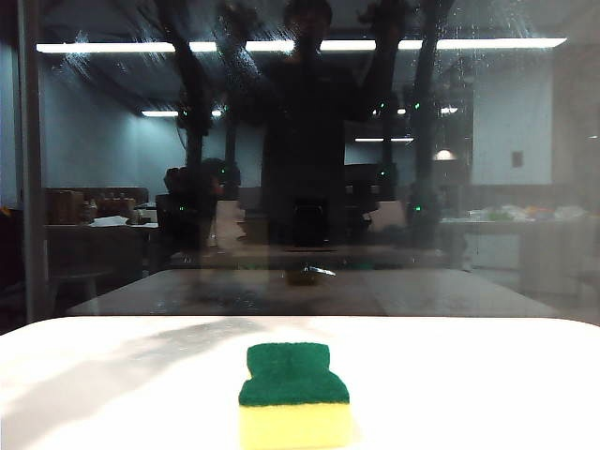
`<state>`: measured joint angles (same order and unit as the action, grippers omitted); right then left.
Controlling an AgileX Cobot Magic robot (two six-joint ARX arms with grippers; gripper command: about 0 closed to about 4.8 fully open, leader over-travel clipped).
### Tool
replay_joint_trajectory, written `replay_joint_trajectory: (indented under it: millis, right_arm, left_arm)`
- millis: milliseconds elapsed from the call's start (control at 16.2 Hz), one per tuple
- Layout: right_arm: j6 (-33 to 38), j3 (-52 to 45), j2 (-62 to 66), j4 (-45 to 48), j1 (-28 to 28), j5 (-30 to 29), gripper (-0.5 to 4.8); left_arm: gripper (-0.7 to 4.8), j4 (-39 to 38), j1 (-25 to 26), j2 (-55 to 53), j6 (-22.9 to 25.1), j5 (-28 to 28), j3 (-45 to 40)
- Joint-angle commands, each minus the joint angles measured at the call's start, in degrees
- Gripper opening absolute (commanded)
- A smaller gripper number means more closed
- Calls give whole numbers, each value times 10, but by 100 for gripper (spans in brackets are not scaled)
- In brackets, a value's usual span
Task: Reach upward to find where there is water on the glass, pick up the sponge from the table, dry the water, and finally place the sponge back on the table.
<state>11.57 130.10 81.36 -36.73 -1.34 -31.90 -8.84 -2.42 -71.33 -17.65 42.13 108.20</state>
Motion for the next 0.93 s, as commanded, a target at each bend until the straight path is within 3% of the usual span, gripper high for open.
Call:
replay_joint_trajectory:
  millis: [62,185,247,432,617,925]
  right_arm:
    - [-24,2,-2,10,-1,100,-5]
    - [-44,2,-2,10,-1,158,-5]
    - [-45,2,-2,10,-1,213,-5]
    - [-56,2,-2,9,-1,309,-5]
    - [-88,2,-2,-12,-1,351,-5]
    - [-90,2,-2,-12,-1,354,-5]
  left_arm:
    - [-6,-28,0,2,66,-107,3]
    - [-6,-65,0,2,107,-178,3]
    - [-6,-95,0,2,143,-257,3]
    - [-6,-108,0,3,199,-389,3]
    - [-6,-116,0,3,250,-438,3]
    - [-6,-122,0,3,250,-434,3]
